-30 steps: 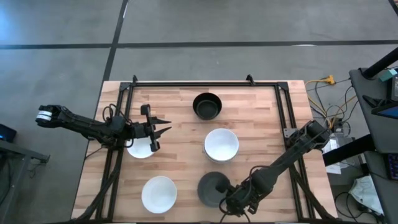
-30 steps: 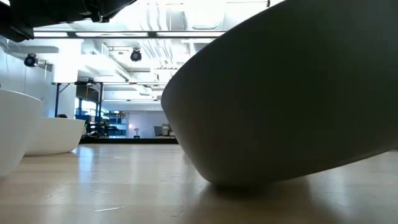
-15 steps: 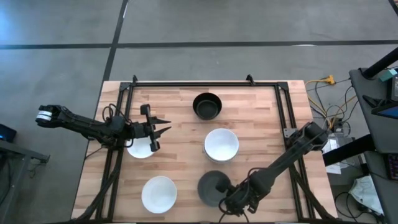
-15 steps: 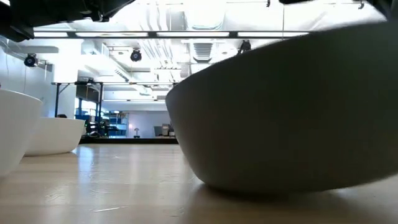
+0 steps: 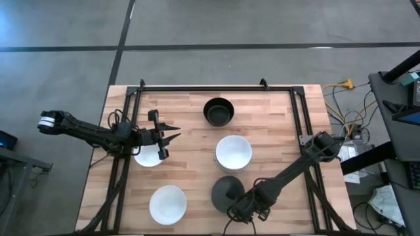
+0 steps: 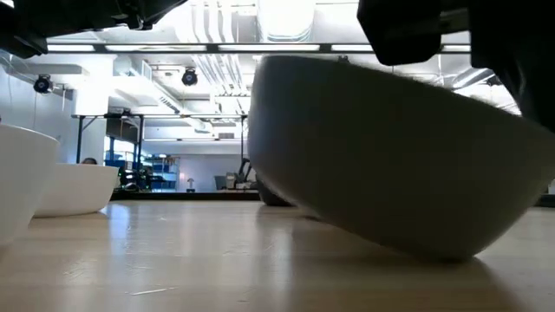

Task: Nest bowls inside each other
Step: Stack the green bowl on top of the white bowl

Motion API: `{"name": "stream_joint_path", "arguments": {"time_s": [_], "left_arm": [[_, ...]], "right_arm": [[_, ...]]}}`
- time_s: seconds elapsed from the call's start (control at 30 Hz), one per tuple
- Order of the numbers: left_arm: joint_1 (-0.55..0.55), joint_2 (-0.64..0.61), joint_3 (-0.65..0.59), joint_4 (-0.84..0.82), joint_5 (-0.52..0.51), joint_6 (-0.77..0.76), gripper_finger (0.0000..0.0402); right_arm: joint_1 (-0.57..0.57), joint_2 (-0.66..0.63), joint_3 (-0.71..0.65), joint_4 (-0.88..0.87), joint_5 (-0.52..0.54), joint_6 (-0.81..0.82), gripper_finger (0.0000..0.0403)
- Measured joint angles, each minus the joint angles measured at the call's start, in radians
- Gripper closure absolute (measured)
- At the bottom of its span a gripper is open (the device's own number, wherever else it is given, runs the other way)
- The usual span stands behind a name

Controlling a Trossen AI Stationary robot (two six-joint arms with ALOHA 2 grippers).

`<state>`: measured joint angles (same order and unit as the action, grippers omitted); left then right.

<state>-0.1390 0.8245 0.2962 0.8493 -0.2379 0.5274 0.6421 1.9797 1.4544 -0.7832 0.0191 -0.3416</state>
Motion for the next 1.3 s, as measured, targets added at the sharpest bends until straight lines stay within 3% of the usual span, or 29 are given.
{"name": "stream_joint_path", "arguments": {"time_s": [0.23,0.57,0.9,1.3], "left_arm": [[0.000,0.000,0.000,0.000,0.002,0.000,0.0332],[0.000,0.000,0.000,0.000,0.002,0.000,0.0332],[0.000,0.000,0.000,0.000,0.002,0.000,0.0332],[0.000,0.000,-0.002,-0.001,0.002,0.000,0.0332]], "right_arm": [[-0.011,-0.007,0.000,0.001,-0.001,0.019,0.0393],[-0.017,-0.008,0.000,0.001,-0.001,0.026,0.0360],[-0.023,-0.008,0.017,-0.013,0.013,-0.017,0.0393],[-0.026,-0.080,0.178,-0.107,0.241,-0.207,0.0394]]}}
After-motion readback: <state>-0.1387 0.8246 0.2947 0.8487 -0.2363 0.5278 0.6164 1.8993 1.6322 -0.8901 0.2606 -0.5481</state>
